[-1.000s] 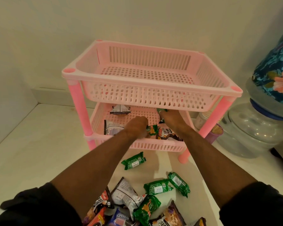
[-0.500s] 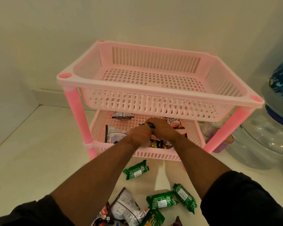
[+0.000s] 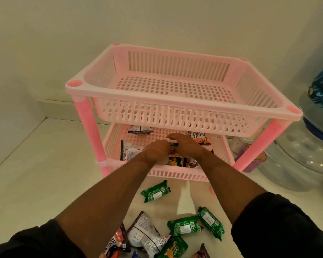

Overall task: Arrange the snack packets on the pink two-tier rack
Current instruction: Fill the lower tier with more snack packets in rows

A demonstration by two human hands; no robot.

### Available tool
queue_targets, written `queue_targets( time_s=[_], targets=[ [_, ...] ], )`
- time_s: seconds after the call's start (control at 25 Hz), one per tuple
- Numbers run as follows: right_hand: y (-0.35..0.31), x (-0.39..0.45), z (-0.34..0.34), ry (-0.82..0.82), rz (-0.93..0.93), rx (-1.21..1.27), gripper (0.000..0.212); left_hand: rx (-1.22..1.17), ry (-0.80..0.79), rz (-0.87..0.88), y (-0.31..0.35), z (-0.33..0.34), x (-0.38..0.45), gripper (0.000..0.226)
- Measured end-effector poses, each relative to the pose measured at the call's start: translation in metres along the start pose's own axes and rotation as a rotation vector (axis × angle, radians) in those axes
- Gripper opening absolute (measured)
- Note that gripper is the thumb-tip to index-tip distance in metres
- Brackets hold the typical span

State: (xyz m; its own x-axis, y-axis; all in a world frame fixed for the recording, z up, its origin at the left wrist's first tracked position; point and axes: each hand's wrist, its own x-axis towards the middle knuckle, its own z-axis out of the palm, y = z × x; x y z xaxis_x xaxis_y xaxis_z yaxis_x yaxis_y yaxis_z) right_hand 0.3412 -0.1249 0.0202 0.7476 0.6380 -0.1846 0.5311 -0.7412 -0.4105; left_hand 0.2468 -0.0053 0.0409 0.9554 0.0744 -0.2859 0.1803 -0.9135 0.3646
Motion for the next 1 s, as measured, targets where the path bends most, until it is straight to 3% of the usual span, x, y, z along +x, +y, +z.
queue_targets(
  time_s=[0.16, 0.24, 0.36, 0.56, 0.72, 0.84, 1.0],
  targets=[
    [0.006, -0.018, -0.014, 0.105, 0.013, 0.044, 0.052, -0.026, 0.146, 0.034, -0.012, -0.008, -0.011, 0.026],
    [0.008, -0.034, -0.021, 0.173, 0.018, 0.085, 0.046, -0.179, 0.273, 0.004, -0.02, -0.009, -0.021, 0.016],
    [0.006, -0.065, -0.026, 0.284, 0.012, 0.167, 0.037, -0.332, 0.45, -0.053, -0.03, -0.005, -0.038, 0.019],
    [0.0, -0.132, -0.016, 0.509, -0.077, 0.185, 0.026, -0.396, 0.682, 0.111, -0.029, 0.025, -0.084, 0.011],
    [0.003, -0.185, 0.006, 0.615, -0.104, 0.079, 0.015, -0.227, 0.631, 0.253, -0.019, 0.066, -0.111, 0.012],
    [0.012, -0.214, 0.032, 0.593, -0.068, 0.041, 0.01, -0.12, 0.468, 0.203, -0.021, 0.09, -0.112, 0.019],
    [0.031, -0.237, 0.067, 0.482, 0.085, 0.013, 0.015, 0.066, 0.295, 0.141, -0.034, 0.118, -0.105, 0.046]
  ],
)
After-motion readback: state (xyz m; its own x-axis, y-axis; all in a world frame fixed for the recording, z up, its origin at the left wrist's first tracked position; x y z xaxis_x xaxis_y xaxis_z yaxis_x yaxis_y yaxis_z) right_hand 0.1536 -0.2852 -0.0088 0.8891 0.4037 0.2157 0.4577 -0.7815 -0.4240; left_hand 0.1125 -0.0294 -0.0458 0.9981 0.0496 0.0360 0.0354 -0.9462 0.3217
